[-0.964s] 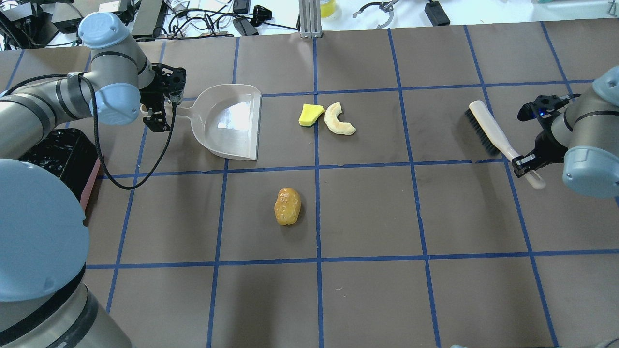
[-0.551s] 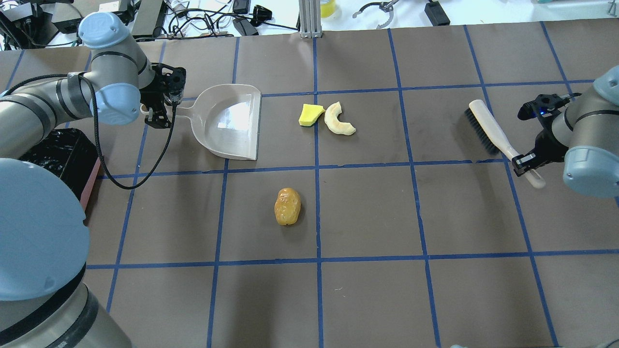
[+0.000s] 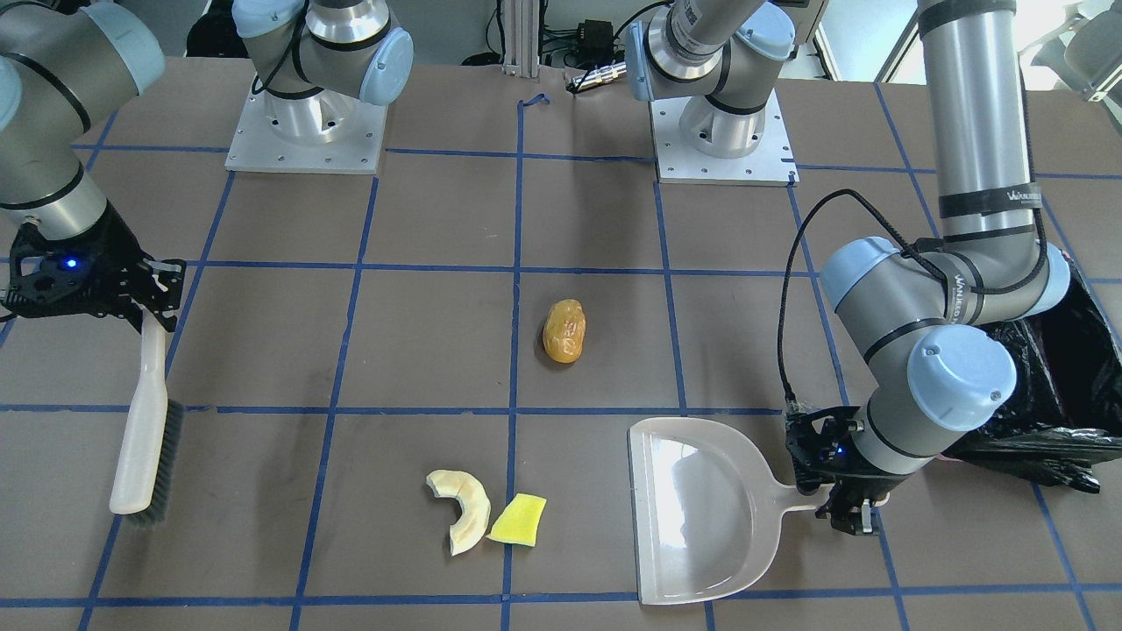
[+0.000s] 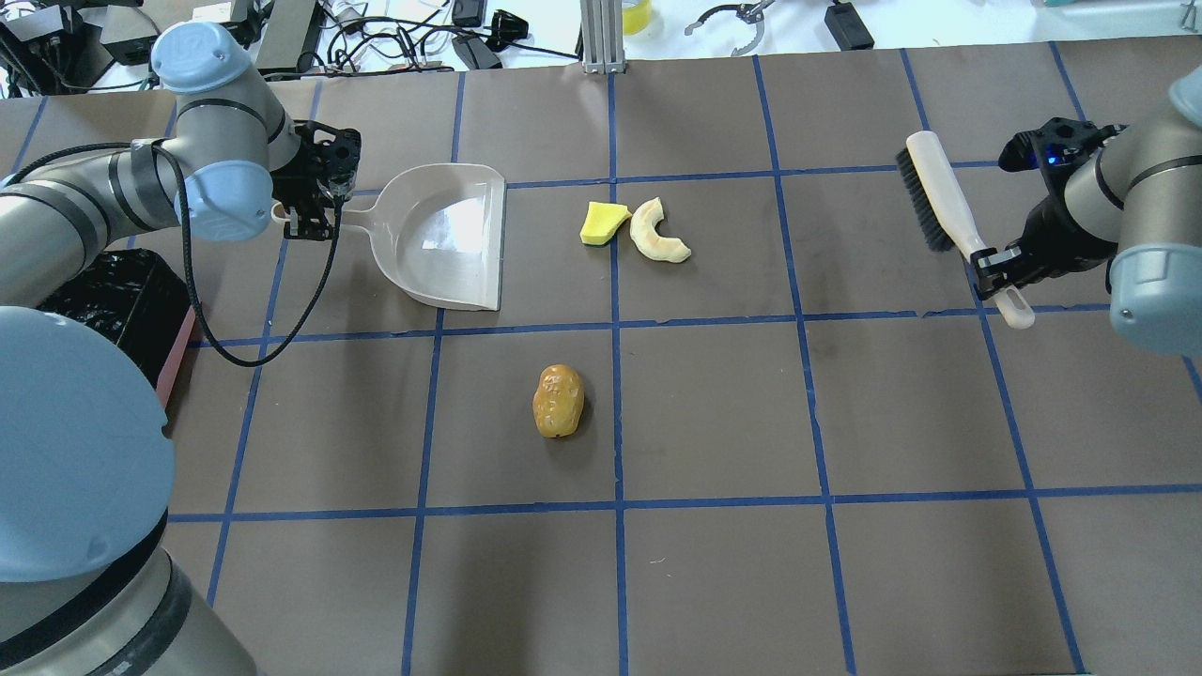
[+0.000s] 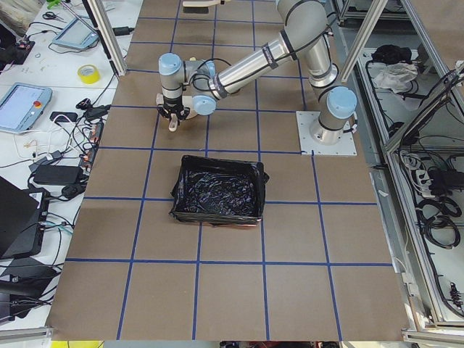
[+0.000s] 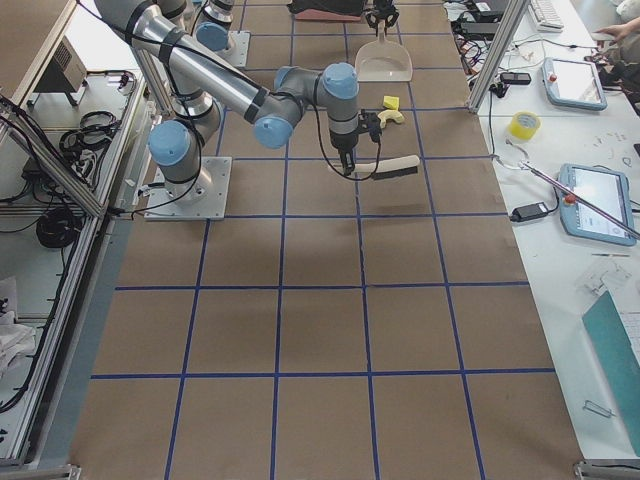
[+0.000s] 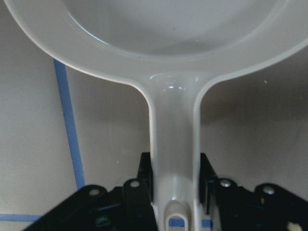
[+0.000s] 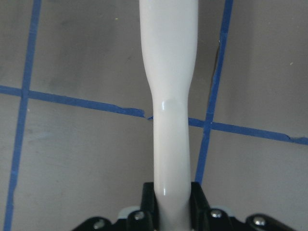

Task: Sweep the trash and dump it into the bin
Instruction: 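Lift the brush with the right gripper and carry it toward the sponge and apple slice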

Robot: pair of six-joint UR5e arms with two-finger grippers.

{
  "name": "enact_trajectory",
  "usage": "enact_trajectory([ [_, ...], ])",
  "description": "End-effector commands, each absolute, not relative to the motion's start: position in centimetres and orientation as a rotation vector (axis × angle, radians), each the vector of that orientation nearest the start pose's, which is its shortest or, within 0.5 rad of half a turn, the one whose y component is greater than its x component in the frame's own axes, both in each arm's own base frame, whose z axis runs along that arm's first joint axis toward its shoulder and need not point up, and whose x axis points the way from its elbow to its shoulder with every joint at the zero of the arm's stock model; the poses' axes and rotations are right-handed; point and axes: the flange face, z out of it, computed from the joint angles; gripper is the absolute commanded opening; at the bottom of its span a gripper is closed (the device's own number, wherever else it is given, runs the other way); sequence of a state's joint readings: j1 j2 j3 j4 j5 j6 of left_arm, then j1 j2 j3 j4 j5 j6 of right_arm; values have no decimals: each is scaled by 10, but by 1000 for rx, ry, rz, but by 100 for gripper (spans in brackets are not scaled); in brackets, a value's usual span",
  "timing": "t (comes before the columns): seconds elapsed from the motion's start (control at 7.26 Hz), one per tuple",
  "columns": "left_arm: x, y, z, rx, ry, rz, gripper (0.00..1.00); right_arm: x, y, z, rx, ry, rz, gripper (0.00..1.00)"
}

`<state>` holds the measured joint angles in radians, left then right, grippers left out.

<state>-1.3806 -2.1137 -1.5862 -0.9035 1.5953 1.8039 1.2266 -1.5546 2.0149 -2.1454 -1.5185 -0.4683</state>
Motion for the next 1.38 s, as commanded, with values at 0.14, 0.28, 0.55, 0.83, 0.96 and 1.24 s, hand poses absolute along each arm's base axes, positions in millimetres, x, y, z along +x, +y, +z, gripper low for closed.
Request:
enact_trajectory([
  [0.14, -3, -675, 231, -2343, -2248, 64, 30, 109, -471, 320, -17, 3089, -74, 0],
  [0.28, -3, -675, 231, -2343, -2248, 64, 30, 137, -469, 314, 12, 3084, -76, 0],
  [0.55, -3, -675, 232, -2344, -2249, 65, 30, 177, -475, 304, 44, 3080, -143, 0],
  [0.83, -3, -675, 232, -2344, -2249, 65, 31, 187, -477, 305, 127, 3067, -142, 0],
  [0.96, -3, -675, 232, -2344, -2249, 65, 31, 188, -481, 289, 125, 3075, -94, 0],
  [1.24, -3, -675, 231, -2344, -2248, 62, 32, 214, -485, 268, 122, 3077, -95, 0],
])
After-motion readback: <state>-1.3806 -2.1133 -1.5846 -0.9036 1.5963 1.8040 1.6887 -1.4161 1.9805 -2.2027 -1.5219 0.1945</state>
